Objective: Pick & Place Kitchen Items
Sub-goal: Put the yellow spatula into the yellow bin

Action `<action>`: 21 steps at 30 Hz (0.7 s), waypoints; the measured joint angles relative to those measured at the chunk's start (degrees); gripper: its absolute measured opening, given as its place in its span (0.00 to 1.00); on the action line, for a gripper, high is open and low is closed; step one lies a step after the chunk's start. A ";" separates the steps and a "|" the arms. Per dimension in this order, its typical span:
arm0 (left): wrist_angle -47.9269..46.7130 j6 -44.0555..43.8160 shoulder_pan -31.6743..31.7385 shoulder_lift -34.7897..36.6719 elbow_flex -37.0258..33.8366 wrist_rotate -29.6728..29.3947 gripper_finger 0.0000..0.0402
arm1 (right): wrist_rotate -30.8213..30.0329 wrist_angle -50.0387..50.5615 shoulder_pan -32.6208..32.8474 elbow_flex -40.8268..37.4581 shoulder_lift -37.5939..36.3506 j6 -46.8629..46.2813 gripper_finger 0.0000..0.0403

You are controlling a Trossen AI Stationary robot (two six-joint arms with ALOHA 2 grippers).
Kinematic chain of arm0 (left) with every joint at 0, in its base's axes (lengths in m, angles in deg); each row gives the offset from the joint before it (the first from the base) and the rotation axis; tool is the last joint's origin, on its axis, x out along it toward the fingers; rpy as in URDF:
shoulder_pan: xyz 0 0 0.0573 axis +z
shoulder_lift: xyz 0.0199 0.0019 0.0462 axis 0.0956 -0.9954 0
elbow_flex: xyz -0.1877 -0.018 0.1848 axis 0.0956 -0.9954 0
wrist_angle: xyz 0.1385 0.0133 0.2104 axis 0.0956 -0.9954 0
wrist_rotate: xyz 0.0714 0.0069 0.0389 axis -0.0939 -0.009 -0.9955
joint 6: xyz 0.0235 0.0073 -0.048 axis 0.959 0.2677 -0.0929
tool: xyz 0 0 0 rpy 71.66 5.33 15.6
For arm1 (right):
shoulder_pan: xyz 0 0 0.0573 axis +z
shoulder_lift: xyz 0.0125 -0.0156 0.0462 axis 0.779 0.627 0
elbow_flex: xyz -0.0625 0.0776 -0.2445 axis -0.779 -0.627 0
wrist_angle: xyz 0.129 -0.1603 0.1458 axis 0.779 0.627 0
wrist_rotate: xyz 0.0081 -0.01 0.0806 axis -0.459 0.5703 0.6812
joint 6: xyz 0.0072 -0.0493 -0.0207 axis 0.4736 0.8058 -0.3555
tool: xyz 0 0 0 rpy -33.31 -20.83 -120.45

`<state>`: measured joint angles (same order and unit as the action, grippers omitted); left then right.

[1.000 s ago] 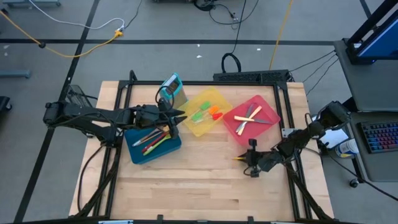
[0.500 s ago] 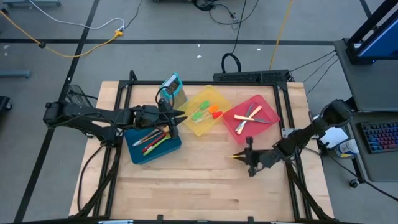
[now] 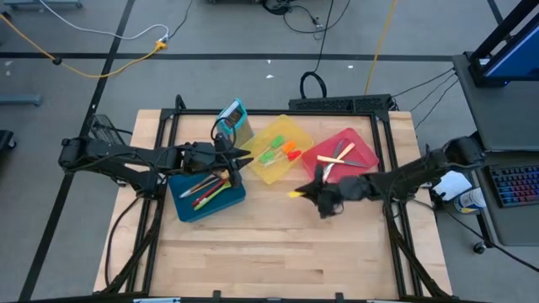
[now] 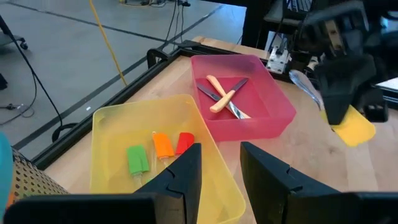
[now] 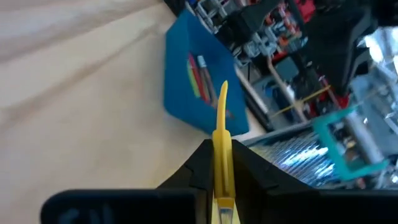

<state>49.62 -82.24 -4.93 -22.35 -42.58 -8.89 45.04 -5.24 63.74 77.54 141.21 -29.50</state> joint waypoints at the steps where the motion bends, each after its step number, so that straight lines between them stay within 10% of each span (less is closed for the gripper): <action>1: 0.05 0.44 0.00 0.00 0.00 0.00 0.28 | 2.32 -0.19 -1.92 1.04 0.57 1.58 0.07; 7: 0.56 0.92 0.00 0.00 0.00 -0.02 0.28 | 14.88 -1.48 -14.07 5.77 4.58 5.76 0.08; 21: 0.55 0.60 -0.86 0.02 0.00 0.96 0.28 | 21.13 -7.00 -29.91 18.08 26.19 2.78 0.08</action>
<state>50.17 -81.65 -5.79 -22.33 -42.58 -7.93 66.18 -12.24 33.83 95.63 167.41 -26.72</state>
